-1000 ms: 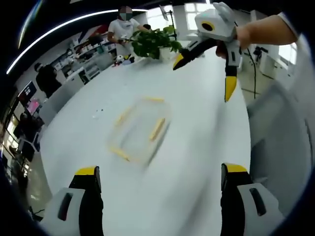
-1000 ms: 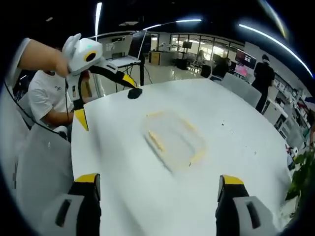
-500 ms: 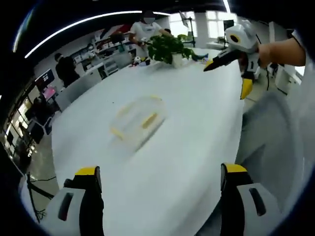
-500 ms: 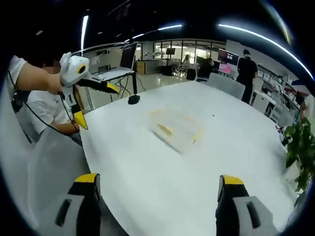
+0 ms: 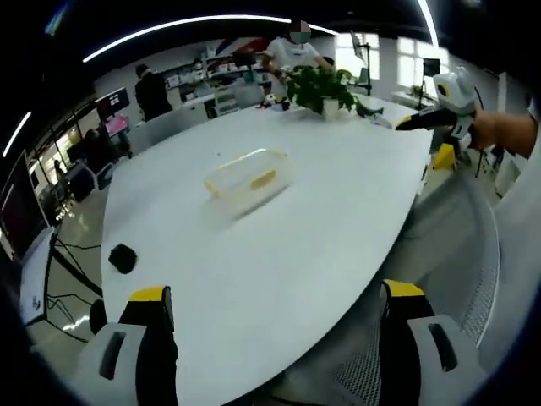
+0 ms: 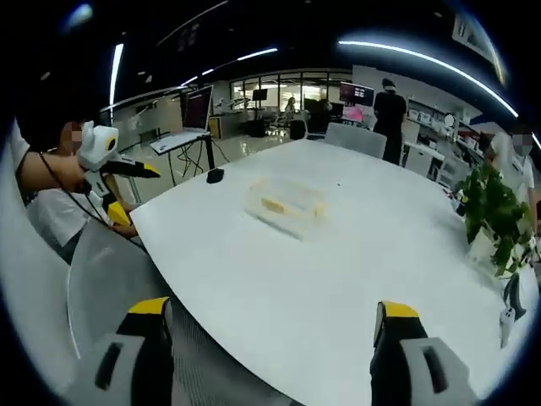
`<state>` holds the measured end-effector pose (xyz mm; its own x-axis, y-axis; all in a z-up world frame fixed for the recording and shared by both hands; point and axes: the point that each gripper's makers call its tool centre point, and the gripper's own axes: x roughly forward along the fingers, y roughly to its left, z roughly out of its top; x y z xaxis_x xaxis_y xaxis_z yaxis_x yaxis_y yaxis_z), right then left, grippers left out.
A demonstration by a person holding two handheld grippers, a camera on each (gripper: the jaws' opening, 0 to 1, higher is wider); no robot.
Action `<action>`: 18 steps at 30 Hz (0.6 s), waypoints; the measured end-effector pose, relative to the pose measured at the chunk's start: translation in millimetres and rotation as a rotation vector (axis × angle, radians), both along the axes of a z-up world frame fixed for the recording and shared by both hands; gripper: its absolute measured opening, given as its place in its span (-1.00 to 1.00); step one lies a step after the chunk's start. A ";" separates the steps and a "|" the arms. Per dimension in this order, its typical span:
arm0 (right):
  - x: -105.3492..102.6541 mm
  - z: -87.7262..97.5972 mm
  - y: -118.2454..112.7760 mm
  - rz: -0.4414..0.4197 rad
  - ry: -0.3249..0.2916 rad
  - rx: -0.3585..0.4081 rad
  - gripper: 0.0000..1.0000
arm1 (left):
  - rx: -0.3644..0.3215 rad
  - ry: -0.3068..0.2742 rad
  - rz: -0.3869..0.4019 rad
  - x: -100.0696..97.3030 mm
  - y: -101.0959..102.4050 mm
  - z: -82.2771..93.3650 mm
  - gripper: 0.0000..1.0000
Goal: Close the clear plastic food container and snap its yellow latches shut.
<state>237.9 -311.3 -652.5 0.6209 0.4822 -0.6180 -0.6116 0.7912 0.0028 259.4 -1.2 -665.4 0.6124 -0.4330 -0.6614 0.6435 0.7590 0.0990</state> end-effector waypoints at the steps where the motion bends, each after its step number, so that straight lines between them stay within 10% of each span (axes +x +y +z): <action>1: -3.1 -0.7 -4.7 -0.016 0.002 -0.002 0.98 | -0.007 0.006 0.012 -3.6 2.3 0.0 0.97; 18: -8.3 9.9 4.3 -0.058 -0.002 0.079 0.98 | -0.077 0.017 0.079 -12.5 2.6 5.8 0.98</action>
<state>229.6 -306.9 -642.6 0.6508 0.4923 -0.5780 -0.5646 0.8228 0.0650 246.9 1.5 -659.6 0.6355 -0.4334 -0.6390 0.5822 0.8126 0.0279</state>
